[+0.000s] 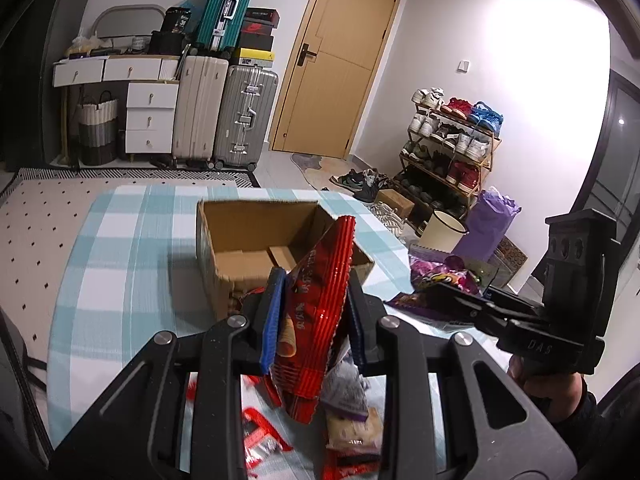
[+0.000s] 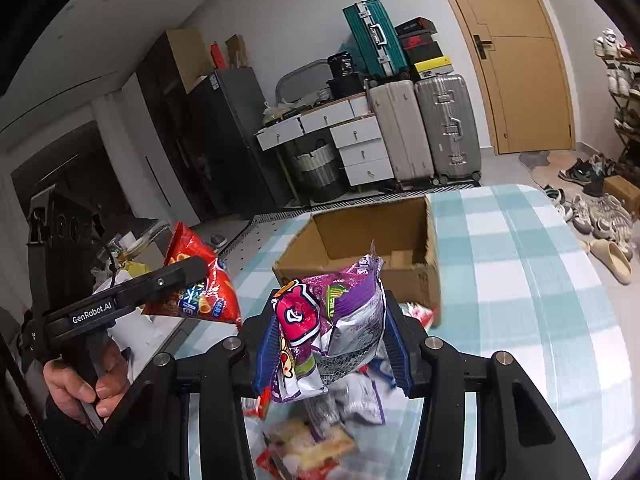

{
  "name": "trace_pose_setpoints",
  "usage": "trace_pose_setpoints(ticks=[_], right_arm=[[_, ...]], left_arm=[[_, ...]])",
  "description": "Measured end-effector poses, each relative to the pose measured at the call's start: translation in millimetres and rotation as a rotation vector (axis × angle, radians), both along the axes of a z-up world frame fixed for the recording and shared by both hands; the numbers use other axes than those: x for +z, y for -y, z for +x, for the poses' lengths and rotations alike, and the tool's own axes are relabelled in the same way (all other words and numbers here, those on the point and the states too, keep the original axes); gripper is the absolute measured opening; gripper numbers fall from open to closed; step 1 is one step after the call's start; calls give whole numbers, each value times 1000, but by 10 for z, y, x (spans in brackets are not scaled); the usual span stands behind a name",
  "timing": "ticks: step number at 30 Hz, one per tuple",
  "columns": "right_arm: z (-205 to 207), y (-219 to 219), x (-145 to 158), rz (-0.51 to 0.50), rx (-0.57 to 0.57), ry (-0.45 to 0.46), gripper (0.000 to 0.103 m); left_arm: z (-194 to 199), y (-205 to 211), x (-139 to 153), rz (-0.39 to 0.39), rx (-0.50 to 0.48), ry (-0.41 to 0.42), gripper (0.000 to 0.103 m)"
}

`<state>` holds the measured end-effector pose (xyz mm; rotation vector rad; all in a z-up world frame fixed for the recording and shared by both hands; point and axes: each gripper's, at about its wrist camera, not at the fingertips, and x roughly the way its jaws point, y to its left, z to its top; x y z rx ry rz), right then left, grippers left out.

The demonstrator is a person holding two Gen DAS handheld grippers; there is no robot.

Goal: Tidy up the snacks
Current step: 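Lift both held bags and carry them over the open cardboard box, then open both tools to drop the bags into the box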

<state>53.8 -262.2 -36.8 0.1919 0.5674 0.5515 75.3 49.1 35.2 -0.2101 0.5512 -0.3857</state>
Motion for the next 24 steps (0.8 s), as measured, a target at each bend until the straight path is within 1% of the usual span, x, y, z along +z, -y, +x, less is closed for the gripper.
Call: trace_pose_setpoints(ticks=[7, 12, 14, 19, 24], right_arm=[[354, -150, 125, -17, 36, -1, 47], [653, -255, 209, -26, 53, -6, 47], [752, -296, 225, -38, 62, -3, 47], [996, -368, 236, -73, 66, 4, 47], [1281, -396, 195, -92, 59, -15, 47]], left_arm=[[299, 4, 254, 11, 17, 6, 26], [605, 11, 352, 19, 20, -16, 26], [755, 44, 370, 36, 19, -24, 26], [1080, 121, 368, 44, 5, -37, 26], [1461, 205, 258, 81, 1, -57, 26]])
